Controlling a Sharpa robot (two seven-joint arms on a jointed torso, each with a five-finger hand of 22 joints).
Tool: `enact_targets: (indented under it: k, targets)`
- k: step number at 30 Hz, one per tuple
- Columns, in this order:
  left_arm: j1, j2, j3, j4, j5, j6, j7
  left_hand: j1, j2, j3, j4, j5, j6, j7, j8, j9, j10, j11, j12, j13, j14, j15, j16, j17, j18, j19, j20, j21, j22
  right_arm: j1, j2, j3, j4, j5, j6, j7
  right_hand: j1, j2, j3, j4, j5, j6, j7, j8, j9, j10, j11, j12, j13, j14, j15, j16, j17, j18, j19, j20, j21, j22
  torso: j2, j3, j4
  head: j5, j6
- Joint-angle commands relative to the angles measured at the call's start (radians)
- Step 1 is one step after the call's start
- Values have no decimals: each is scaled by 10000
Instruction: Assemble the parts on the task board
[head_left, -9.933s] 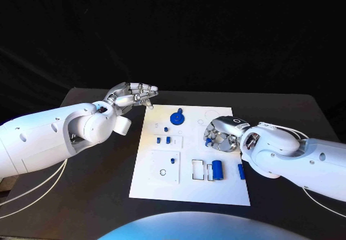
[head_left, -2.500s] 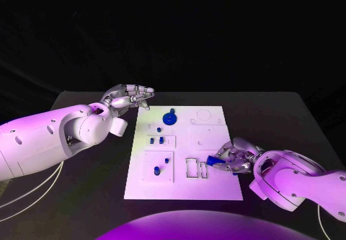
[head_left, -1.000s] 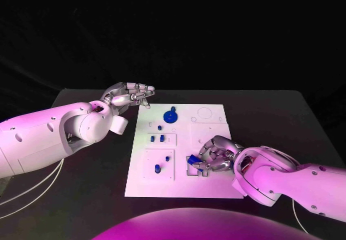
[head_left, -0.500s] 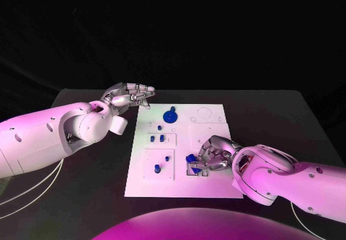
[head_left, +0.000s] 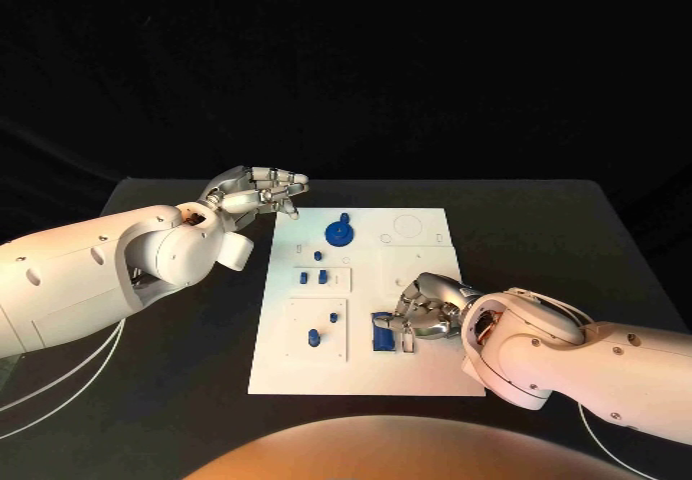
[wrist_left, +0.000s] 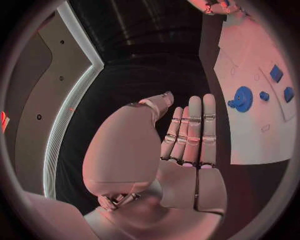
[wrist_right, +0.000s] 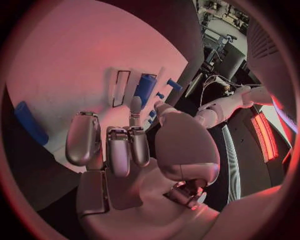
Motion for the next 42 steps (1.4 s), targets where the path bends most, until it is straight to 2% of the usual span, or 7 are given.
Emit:
enact_targets:
  k: [1, 8, 15, 23, 29, 37, 42]
  targets:
    - [8, 4, 6, 32, 14, 174, 21, -50, -24, 19, -59, -12, -66, 203, 51, -16, -33, 0, 63, 4, 18, -22, -46, -16, 137, 95, 3, -34, -12, -10, 19, -1, -5, -152, 365, -62, 19, 142, -39, -7, -20, 34, -39, 22, 10, 805, -55, 44, 2203, 857, -55, 47, 1670, -150, 69, -37, 68, 1360, -2, -2, 1, -9, -4]
    - [8, -6, 6, 31, 7, 170, 11, -50, -24, 19, -59, -12, -66, 203, 51, -16, -33, 0, 63, 4, 18, -22, -46, -16, 137, 95, 3, -34, -12, -9, -80, -1, 29, -191, 411, -33, 295, 25, -103, -81, -22, 31, -66, 43, 12, 816, -81, 55, 2216, 857, -81, 47, 1673, -154, 76, -65, 82, 1382, 1, 2, -6, -5, -11]
    - [8, -4, 6, 23, 4, 169, 11, -50, -24, 19, -59, -12, -66, 203, 51, -16, -33, 0, 63, 4, 18, -22, -46, -16, 137, 95, 3, -34, -12, -7, -143, -1, -62, -450, 574, -28, 2168, -471, 527, -690, 68, 32, -192, -4, -99, 891, -191, 244, 2350, 855, -171, 41, 1669, -162, 88, -142, 102, 1446, -4, 2, -12, -5, -10]
    - [8, 13, 5, 5, -3, 171, 11, -34, -20, 23, -84, -12, -78, 208, 53, -19, -43, 3, 67, 2, 10, -20, -57, -33, 135, 101, 0, -43, -17, -4, -189, -1, -152, -766, 377, -42, 2463, -601, 904, -680, 61, 92, -195, -54, -187, 902, -199, 271, 2373, 856, -179, 41, 1678, -169, 98, -156, 116, 1473, -4, 2, -11, -50, 5]
    - [8, 17, 5, -4, -4, 166, 7, -34, -20, 23, -84, -12, -78, 208, 53, -19, -43, 3, 67, 2, 10, -20, -57, -33, 135, 101, 0, -43, -17, 48, -476, 2, 44, -571, -158, 199, 2346, -713, 945, -550, 38, 119, -169, -61, -213, 899, -180, 259, 2368, 855, -170, 38, 1670, -171, 102, -154, 119, 1484, 0, 7, -11, -57, 36]
    - [8, 30, -1, -24, -5, 165, 6, -34, -20, 23, -84, -12, -78, 208, 53, -19, -43, 3, 67, 2, 10, -20, -57, -33, 135, 101, 0, -43, -17, 455, -1390, 7, 305, 707, -843, 925, 2088, -918, 840, -87, 41, -222, 24, -283, -326, 736, -26, -217, 2103, 810, -56, -33, 1449, -108, -24, -78, -329, 1383, -10, -4, -24, -163, 74]
    - [8, 33, -6, -19, -5, 157, 11, -34, -20, 23, -84, -13, -78, 208, 53, -19, -43, 4, 68, 2, 10, -20, -57, -33, 135, 101, 0, -43, -17, 597, -2112, 5, 264, 760, -858, 1141, 2278, -999, 790, -95, 42, -777, 343, -803, -531, 615, 242, -517, 1947, 789, 162, -71, 1349, -89, -90, 92, -543, 1347, -8, -9, -5, -348, 86]
